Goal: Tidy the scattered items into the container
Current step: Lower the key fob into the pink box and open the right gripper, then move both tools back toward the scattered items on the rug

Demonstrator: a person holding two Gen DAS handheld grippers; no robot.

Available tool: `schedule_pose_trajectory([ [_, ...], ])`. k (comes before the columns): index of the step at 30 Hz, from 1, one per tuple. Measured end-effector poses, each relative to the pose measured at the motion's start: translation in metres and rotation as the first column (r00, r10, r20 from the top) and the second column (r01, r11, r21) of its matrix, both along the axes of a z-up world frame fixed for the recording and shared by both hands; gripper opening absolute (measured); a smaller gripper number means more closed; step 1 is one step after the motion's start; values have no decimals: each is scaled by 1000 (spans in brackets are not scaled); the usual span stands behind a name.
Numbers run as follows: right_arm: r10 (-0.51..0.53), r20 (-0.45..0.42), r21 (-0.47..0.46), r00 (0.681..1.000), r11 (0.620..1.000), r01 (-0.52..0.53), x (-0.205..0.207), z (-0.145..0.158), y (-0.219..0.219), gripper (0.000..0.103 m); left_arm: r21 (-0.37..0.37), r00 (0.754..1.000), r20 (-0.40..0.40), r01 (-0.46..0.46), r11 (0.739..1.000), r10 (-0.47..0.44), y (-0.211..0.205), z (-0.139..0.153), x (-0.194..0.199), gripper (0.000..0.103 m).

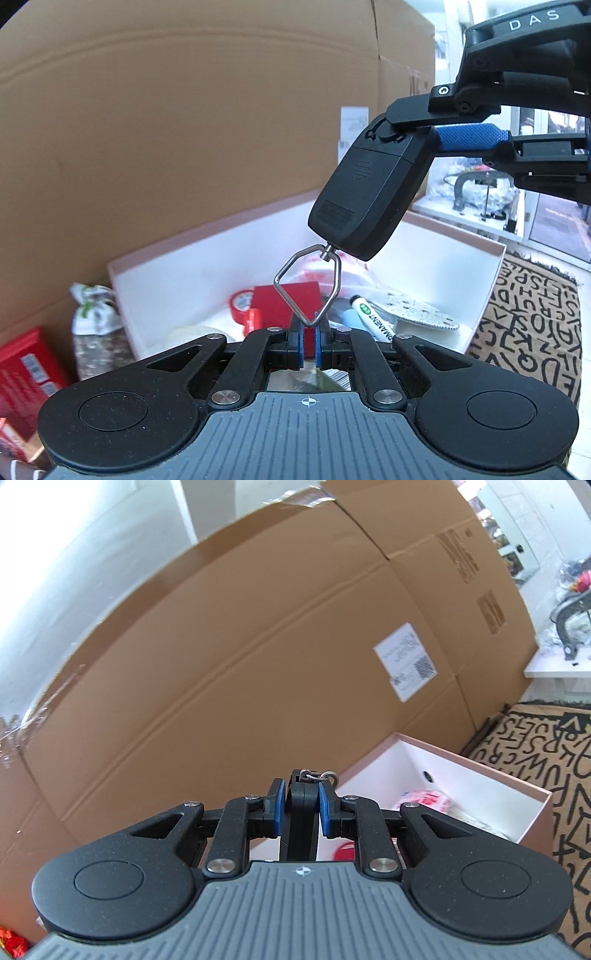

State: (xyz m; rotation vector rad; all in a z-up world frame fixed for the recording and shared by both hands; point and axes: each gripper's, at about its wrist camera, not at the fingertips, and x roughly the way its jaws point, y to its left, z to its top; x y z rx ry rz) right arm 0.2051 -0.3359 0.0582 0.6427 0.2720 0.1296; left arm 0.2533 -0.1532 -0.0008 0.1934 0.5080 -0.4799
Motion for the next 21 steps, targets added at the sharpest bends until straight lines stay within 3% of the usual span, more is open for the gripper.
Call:
schedule_pose_trajectory([
  [1,-7,-12,-4,1000,1000,7,4,-3,-3,21,-7,1000,-11,-8,1000,8,-1,0,3,2],
  [4,-74,-65,-43,995,997,71,17,-10,-10,34,-44,999,-33,-41,998,40,0,2,6,56],
  [5,-97,-70,-43,993,995,94,19,-13,-13,61,-66,998,-31,-58,996,56,3,4,5,87],
  [6,-110,-72,-35,991,994,108,20,-16,-16,72,-89,997,-31,-74,993,71,6,6,4,97],
  [8,-108,-69,-33,992,994,106,20,-18,-18,72,-126,997,5,-81,989,83,12,8,0,97],
  [13,-97,-71,-36,993,995,95,19,-20,-18,72,-88,997,27,-66,994,69,8,2,1,96],
  [21,-78,-70,-44,995,996,75,6,-14,-9,74,-94,995,65,-63,994,69,26,27,-22,97],
])
